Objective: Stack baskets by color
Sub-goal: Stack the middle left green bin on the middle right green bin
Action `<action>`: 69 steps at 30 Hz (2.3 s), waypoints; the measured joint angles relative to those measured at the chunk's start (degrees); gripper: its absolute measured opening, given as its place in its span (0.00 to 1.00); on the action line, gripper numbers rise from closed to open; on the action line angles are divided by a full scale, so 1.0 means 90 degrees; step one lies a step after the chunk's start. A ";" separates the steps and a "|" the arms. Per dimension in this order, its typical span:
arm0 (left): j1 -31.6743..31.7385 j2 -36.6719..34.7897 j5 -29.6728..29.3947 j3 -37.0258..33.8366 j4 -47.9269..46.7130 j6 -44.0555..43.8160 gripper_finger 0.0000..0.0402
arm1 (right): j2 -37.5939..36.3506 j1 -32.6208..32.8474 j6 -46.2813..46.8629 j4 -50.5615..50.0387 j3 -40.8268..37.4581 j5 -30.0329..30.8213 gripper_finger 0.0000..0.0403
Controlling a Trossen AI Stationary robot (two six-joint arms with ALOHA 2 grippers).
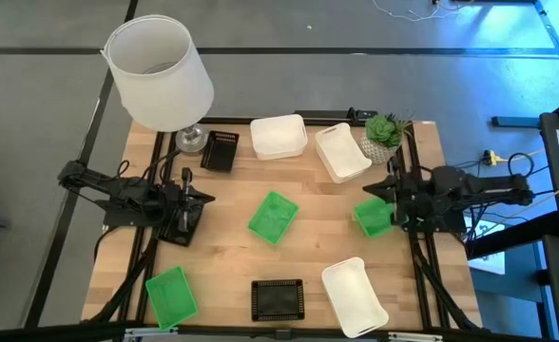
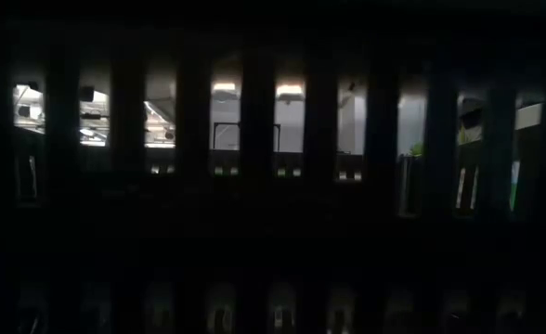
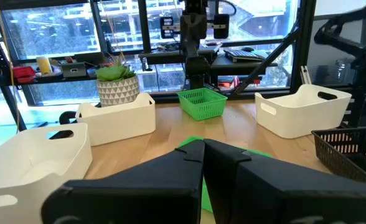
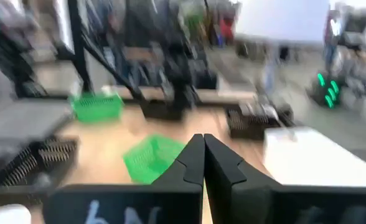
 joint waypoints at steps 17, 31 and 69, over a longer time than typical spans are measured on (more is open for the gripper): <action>0.0004 0.0001 -0.0729 0.0421 -0.0058 0.0440 0.00 | 0.4167 -0.0004 0.1468 -0.1648 0.3147 0.1156 0.00; 0.0002 0.2106 -0.0701 0.3120 -0.3534 -0.0854 0.00 | 0.6653 -0.0644 0.2619 -0.4511 0.5597 -0.0321 0.10; -0.0001 0.2977 -0.0694 0.3725 -0.3706 -0.1508 0.00 | 1.1193 -0.1469 0.3070 -0.3809 0.7742 -0.1678 0.42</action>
